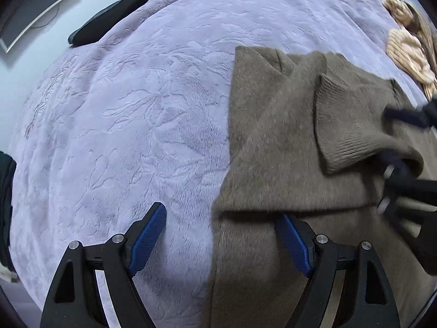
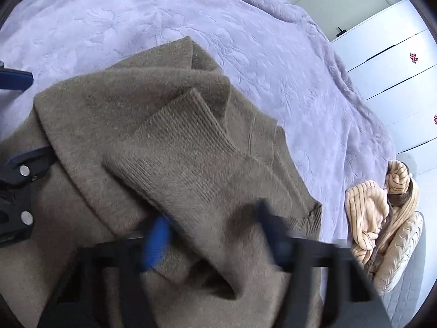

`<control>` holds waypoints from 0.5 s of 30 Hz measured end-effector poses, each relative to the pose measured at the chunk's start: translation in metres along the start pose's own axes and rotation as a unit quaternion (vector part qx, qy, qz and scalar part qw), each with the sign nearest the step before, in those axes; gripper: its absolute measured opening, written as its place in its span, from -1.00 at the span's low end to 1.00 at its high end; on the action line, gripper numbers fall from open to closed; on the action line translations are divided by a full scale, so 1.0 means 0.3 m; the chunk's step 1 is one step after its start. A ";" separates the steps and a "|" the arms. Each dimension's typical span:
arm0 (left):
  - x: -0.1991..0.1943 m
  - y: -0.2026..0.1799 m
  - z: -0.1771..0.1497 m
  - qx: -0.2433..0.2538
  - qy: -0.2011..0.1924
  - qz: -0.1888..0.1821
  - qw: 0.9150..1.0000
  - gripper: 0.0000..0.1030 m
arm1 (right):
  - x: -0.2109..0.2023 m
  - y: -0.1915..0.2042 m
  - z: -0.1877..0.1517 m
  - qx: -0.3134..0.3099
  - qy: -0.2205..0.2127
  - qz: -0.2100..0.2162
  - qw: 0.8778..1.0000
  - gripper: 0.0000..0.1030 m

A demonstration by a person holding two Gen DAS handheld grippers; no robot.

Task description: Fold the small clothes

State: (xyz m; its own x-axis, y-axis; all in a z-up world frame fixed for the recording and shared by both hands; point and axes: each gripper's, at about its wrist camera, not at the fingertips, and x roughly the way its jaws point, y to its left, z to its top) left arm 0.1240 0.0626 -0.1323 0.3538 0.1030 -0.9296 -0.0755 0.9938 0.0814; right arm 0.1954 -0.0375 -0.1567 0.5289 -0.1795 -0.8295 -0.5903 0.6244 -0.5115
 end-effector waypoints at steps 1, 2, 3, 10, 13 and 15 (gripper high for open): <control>-0.001 -0.003 0.006 -0.004 -0.003 0.005 1.000 0.60 | 0.001 -0.026 0.006 0.017 0.002 0.009 1.000 -0.85; -0.001 -0.006 0.010 -0.006 -0.005 0.010 1.000 0.60 | -0.007 -0.081 0.003 0.055 0.001 0.019 0.998 -0.84; 0.000 -0.015 0.014 -0.008 -0.006 0.015 1.000 0.60 | -0.024 -0.142 -0.018 0.100 -0.003 0.027 0.995 -0.84; 0.002 -0.029 -0.006 -0.010 -0.011 0.034 0.999 0.60 | -0.026 -0.555 -0.389 0.405 0.001 0.092 0.910 -0.78; -0.002 -0.038 -0.017 -0.015 -0.009 0.034 0.999 0.60 | 0.095 -0.610 -0.619 0.511 0.055 0.126 0.849 -0.78; -0.012 -0.049 -0.021 -0.003 0.002 0.029 1.000 0.60 | 0.177 -0.609 -0.759 0.571 0.083 0.158 0.801 -0.78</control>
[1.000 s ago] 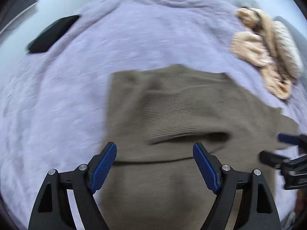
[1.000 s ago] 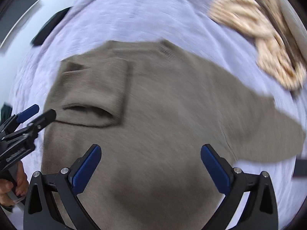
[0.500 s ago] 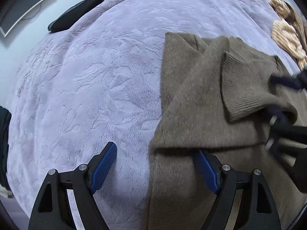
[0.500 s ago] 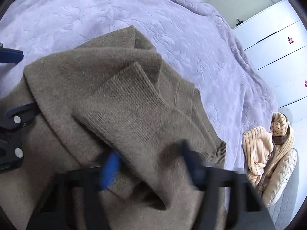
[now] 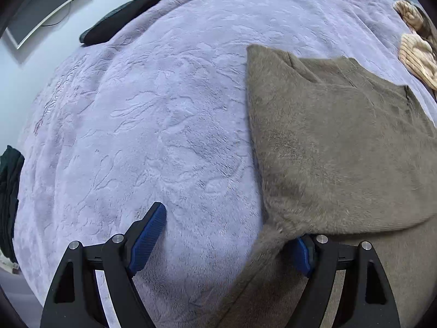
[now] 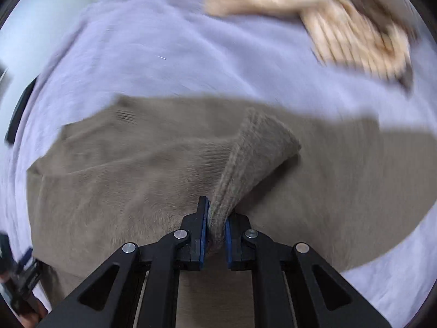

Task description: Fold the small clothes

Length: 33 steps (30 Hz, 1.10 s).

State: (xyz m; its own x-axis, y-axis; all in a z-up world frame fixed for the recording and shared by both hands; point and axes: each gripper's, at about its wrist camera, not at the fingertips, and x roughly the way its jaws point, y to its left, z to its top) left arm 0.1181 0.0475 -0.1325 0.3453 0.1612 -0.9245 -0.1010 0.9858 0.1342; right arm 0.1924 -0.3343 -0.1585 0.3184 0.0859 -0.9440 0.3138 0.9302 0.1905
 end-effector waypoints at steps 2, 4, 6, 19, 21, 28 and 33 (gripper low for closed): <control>-0.038 0.000 -0.014 0.014 0.001 -0.001 1.000 0.60 | 0.018 -0.072 -0.013 0.049 0.002 0.055 0.997 -0.78; -0.069 0.018 -0.016 0.026 0.000 -0.008 1.000 0.60 | 0.012 -0.077 -0.013 0.051 0.002 0.067 0.996 -0.76; -0.106 0.039 -0.013 0.026 0.005 -0.022 0.999 0.60 | 0.009 -0.066 -0.012 0.039 0.005 0.067 0.997 -0.73; 0.000 -0.045 0.022 0.029 0.046 -0.023 0.998 0.60 | 0.030 -0.022 0.015 0.023 0.033 0.100 0.994 -0.02; -0.017 -0.004 0.038 -0.019 0.019 -0.017 0.999 0.60 | 0.021 -0.019 0.017 0.025 0.034 0.097 0.994 -0.31; 0.031 0.198 0.005 -0.133 0.024 -0.033 0.990 0.79 | 0.034 0.035 -0.019 0.024 0.044 0.149 0.988 -0.71; 0.027 0.201 -0.014 -0.114 0.033 -0.041 0.992 0.79 | 0.086 0.013 -0.040 0.051 0.045 0.155 0.986 -0.75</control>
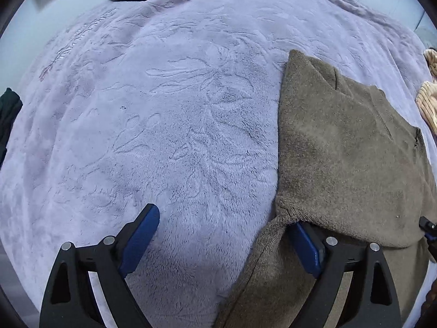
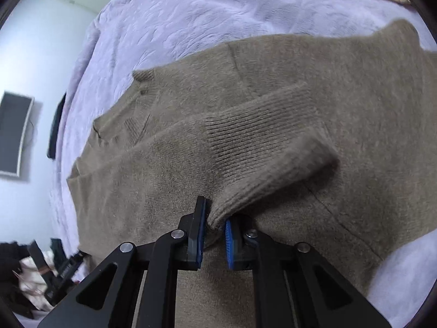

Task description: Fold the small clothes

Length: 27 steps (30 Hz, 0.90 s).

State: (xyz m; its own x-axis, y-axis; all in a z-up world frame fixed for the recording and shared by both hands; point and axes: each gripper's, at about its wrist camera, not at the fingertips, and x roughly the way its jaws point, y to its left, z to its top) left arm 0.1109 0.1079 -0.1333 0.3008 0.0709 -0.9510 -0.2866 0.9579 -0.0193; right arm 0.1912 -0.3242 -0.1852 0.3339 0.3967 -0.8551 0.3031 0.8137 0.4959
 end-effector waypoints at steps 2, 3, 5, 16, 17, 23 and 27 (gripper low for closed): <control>-0.029 0.008 -0.014 0.012 0.006 0.000 1.000 0.79 | -0.014 -0.019 0.000 0.011 0.005 0.008 1.000 -0.70; -0.044 0.022 -0.026 0.015 0.011 -0.003 1.000 0.79 | -0.023 -0.024 -0.001 0.012 0.008 0.006 1.000 -0.70; -0.085 0.055 -0.047 0.018 0.020 -0.009 1.000 0.79 | -0.053 -0.030 -0.008 0.005 0.011 -0.010 1.000 -0.62; -0.225 -0.107 -0.101 0.118 0.020 -0.024 0.993 0.79 | -0.209 -0.117 -0.125 0.071 0.010 -0.053 0.996 -0.32; -0.232 -0.145 -0.106 0.127 0.020 -0.029 0.991 0.79 | -0.221 -0.120 -0.139 0.070 0.010 -0.054 0.996 -0.30; -0.264 -0.407 -0.187 0.208 0.035 -0.063 0.975 0.79 | -0.293 -0.194 -0.226 0.084 0.009 -0.047 0.995 -0.17; -0.250 -0.571 -0.261 0.253 0.062 -0.080 0.962 0.79 | -0.362 -0.302 -0.251 0.115 -0.009 -0.038 0.993 -0.17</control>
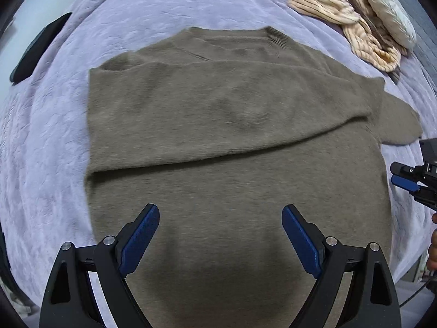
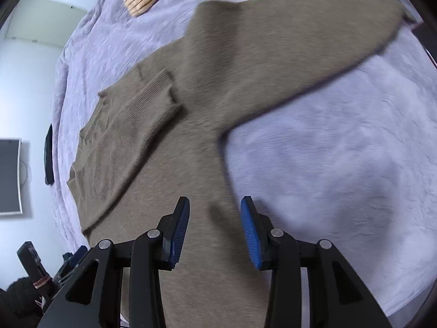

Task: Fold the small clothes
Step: 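Grasp the other sleeve cuff with the right gripper and lift it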

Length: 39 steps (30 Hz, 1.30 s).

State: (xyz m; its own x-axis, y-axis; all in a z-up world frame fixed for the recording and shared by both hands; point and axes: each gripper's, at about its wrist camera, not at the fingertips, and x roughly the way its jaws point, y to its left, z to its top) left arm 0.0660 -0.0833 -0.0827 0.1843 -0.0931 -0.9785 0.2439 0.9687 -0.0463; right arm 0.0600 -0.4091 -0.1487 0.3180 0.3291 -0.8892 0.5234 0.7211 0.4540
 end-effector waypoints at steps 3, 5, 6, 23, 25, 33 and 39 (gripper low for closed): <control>0.023 -0.108 0.017 0.019 0.010 -0.010 1.000 0.79 | -0.043 -0.095 0.022 0.024 -0.017 0.009 1.000 -0.17; 0.029 -0.177 0.022 0.027 0.010 -0.017 0.999 0.79 | -0.071 -0.171 0.049 0.045 -0.029 0.015 0.998 -0.17; 0.032 -0.211 0.028 0.031 0.010 -0.017 0.999 0.79 | -0.090 -0.223 0.072 0.059 -0.039 0.022 0.997 -0.17; 0.158 -0.565 0.266 0.031 -0.025 -0.004 0.999 0.79 | -0.175 -0.637 0.473 0.219 -0.163 0.101 0.957 -0.17; 0.169 -0.578 0.285 0.030 -0.028 0.003 0.999 0.79 | -0.173 -0.648 0.509 0.228 -0.163 0.116 0.953 -0.17; 0.212 -0.646 0.310 0.043 -0.030 -0.008 0.999 0.79 | -0.257 -0.501 0.553 0.169 -0.164 0.205 0.950 -0.72; 0.282 -0.715 0.295 0.089 -0.025 0.024 0.995 0.79 | -0.345 -0.312 0.536 0.102 -0.165 0.248 0.949 -0.72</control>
State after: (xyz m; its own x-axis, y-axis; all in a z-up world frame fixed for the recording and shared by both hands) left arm 0.1137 -0.3193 -0.1378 0.2464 -0.0631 -0.9671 0.3978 0.9165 0.0416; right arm 0.1052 -0.6087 -0.0901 0.7782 0.3641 -0.5117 0.3757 0.3830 0.8439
